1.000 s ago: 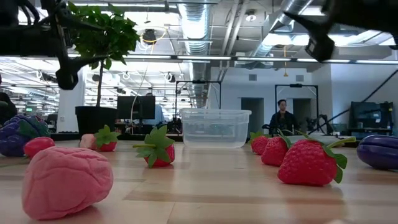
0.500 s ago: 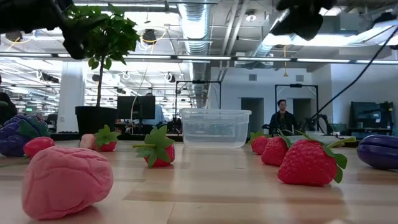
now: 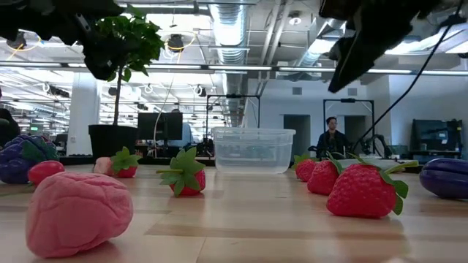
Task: Pick and placing Produce into tupperware
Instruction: Put the strawberry into the container
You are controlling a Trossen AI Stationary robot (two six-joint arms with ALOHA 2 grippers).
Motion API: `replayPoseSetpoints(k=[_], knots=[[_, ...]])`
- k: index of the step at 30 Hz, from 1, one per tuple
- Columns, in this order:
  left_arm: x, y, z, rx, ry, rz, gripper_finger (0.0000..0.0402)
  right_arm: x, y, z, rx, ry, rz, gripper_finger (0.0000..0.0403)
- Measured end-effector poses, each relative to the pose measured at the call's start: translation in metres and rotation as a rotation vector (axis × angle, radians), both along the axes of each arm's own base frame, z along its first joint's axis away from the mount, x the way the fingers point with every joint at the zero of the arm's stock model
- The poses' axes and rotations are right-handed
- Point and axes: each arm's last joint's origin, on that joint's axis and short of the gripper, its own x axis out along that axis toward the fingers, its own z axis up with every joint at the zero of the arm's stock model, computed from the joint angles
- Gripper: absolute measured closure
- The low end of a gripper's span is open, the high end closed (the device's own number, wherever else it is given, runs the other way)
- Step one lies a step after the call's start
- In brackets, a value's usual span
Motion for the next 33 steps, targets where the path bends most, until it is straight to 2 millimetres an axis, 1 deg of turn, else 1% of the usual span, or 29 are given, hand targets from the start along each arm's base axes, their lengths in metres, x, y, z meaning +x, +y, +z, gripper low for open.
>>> replayPoseSetpoints(k=[4, 8, 14, 18, 23, 28, 33], knots=[[-0.004, 0.001, -0.002, -0.001, 0.081, 0.004, 0.0152, 0.009, -0.001, -0.014, -0.048, 0.028, -0.028, 0.0143], [-0.009, 0.002, -0.004, -0.004, 0.124, 0.015, 0.0152, 0.020, -0.003, -0.029, -0.037, 0.049, -0.084, 0.0143], [-0.020, 0.005, -0.007, -0.017, 0.178, 0.037, 0.0152, 0.035, 0.001, -0.049, -0.007, 0.048, -0.140, 0.0143], [-0.028, 0.007, -0.008, -0.019, 0.204, 0.043, 0.0152, 0.039, 0.001, -0.060, 0.023, 0.060, -0.227, 0.0143], [-0.035, 0.009, -0.008, -0.013, 0.210, 0.057, 0.0152, 0.040, -0.004, -0.063, 0.088, 0.048, -0.427, 0.0143], [-0.040, 0.011, -0.010, -0.009, 0.232, 0.059, 0.0152, 0.036, -0.007, -0.056, 0.154, 0.007, -0.612, 0.0143], [-0.042, 0.011, -0.013, -0.100, 0.288, 0.086, 0.0152, 0.034, -0.006, -0.057, 0.311, 0.044, -0.778, 0.0143]])
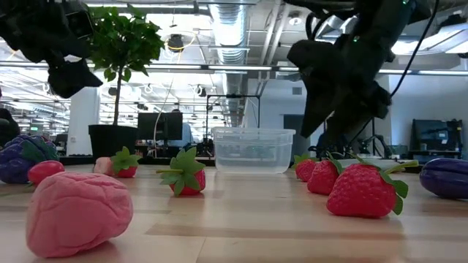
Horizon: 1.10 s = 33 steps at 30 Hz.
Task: Pick and placing Produce into tupperware
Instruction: Put the strawberry into the container
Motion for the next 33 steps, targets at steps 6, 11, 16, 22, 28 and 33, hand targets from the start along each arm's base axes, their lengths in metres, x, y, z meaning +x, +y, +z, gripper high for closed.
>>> replayPoseSetpoints(k=[6, 11, 16, 22, 28, 33], knots=[[-0.001, 0.000, -0.002, -0.042, 0.035, -0.003, 0.0152, 0.005, 0.000, 0.013, 0.116, -0.036, -0.061, 0.0143], [-0.001, 0.000, -0.003, -0.023, 0.038, -0.012, 0.0152, 0.005, -0.010, 0.033, 0.113, -0.019, -0.175, 0.0143], [-0.003, 0.000, -0.006, -0.009, 0.068, -0.016, 0.0152, 0.002, -0.021, 0.035, 0.136, 0.032, -0.298, 0.0143], [-0.005, 0.000, -0.009, 0.000, 0.107, -0.015, 0.0152, 0.007, -0.021, 0.037, 0.167, -0.027, -0.320, 0.0143], [-0.006, 0.001, -0.010, 0.003, 0.118, -0.015, 0.0152, 0.008, -0.018, 0.035, 0.141, -0.030, -0.327, 0.0143], [-0.006, 0.001, -0.010, 0.005, 0.122, -0.016, 0.0152, 0.017, -0.014, 0.017, 0.155, 0.013, -0.301, 0.0143]])
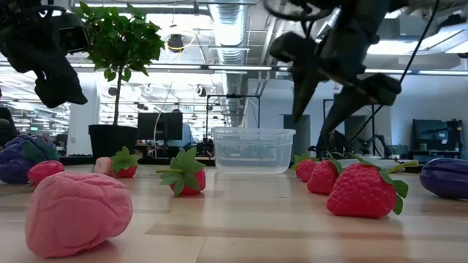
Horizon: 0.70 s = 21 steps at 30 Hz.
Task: Pick and placing Produce into tupperware
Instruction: Put the strawberry into the container
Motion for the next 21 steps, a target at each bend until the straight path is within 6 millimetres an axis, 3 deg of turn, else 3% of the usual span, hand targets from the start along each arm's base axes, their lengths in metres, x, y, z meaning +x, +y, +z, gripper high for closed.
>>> replayPoseSetpoints(k=[21], knots=[[-0.003, 0.001, -0.004, 0.009, 0.042, 0.001, 0.0152, 0.021, 0.006, -0.037, -0.012, 0.112, -0.013, 0.0143]])
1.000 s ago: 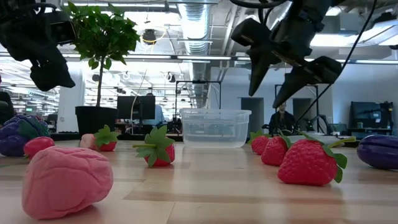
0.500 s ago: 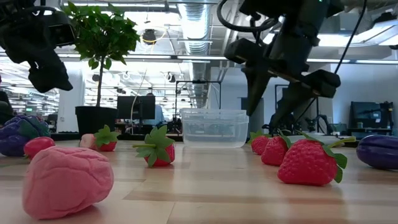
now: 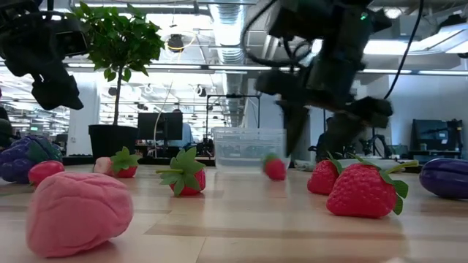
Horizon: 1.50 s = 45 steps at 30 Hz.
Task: Pick and placing Produce into tupperware
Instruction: Put the strawberry into the container
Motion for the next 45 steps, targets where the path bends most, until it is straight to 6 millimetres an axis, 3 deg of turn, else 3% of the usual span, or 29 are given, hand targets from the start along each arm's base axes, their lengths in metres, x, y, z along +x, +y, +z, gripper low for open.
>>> replayPoseSetpoints(k=[8, 23, 45], knots=[[-0.002, 0.001, -0.001, 0.006, 0.007, 0.004, 0.0152, 0.003, -0.004, 0.002, -0.016, -0.019, 0.026, 0.0143], [-0.002, 0.001, -0.001, 0.000, 0.009, 0.020, 0.0152, 0.017, 0.011, 0.010, -0.165, -0.134, 0.673, 0.0143], [-0.001, 0.003, 0.001, -0.027, -0.013, 0.120, 0.0152, 0.009, -0.001, 0.037, -0.377, -0.121, 1.119, 0.0143]])
